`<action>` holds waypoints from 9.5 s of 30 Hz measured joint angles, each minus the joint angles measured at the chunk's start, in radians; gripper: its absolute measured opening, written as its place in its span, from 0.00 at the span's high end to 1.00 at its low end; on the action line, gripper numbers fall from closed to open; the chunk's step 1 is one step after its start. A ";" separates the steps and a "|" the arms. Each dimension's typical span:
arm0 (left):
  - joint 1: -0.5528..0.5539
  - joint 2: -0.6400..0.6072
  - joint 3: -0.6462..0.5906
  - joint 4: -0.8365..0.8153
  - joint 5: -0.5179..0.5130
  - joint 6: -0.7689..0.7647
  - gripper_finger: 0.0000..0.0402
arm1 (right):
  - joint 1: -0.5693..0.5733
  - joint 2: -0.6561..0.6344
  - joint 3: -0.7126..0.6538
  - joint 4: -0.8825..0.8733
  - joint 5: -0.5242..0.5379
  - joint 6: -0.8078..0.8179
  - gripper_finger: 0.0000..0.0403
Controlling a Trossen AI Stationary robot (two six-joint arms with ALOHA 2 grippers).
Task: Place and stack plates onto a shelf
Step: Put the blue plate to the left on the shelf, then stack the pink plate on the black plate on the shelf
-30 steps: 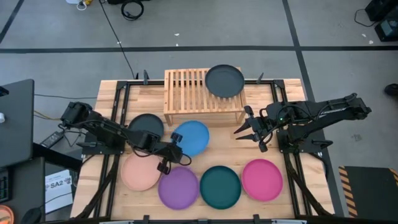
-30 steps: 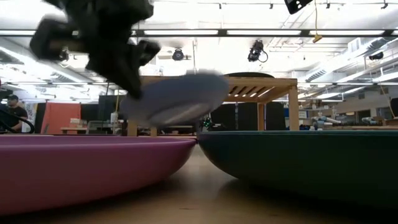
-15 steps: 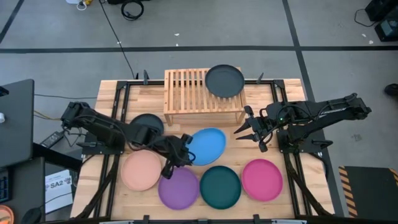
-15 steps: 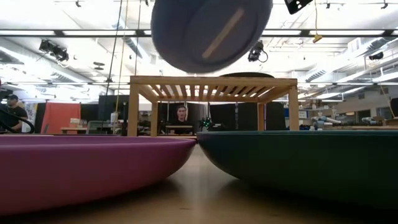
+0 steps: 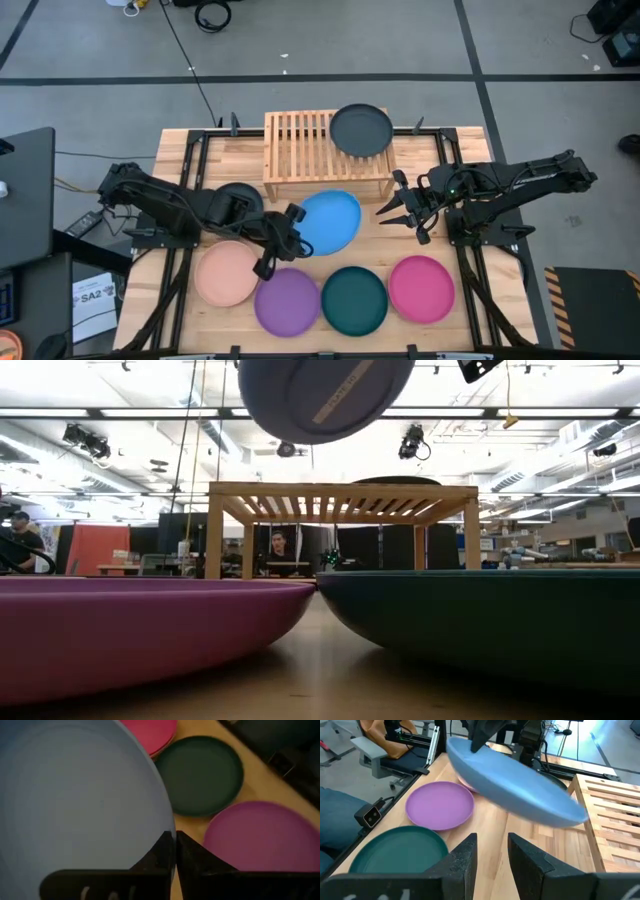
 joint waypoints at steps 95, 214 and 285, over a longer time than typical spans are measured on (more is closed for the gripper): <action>0.646 0.088 0.030 -0.216 -0.085 0.245 0.72 | 0.000 0.000 0.000 -0.065 0.000 0.002 0.72; 0.314 0.014 0.039 -0.094 -0.165 0.034 0.71 | 0.263 0.650 -0.040 -0.438 -0.002 0.328 0.92; 0.316 0.016 0.028 -0.057 -0.119 -0.271 0.71 | 0.242 0.650 0.324 -0.994 0.392 0.291 0.97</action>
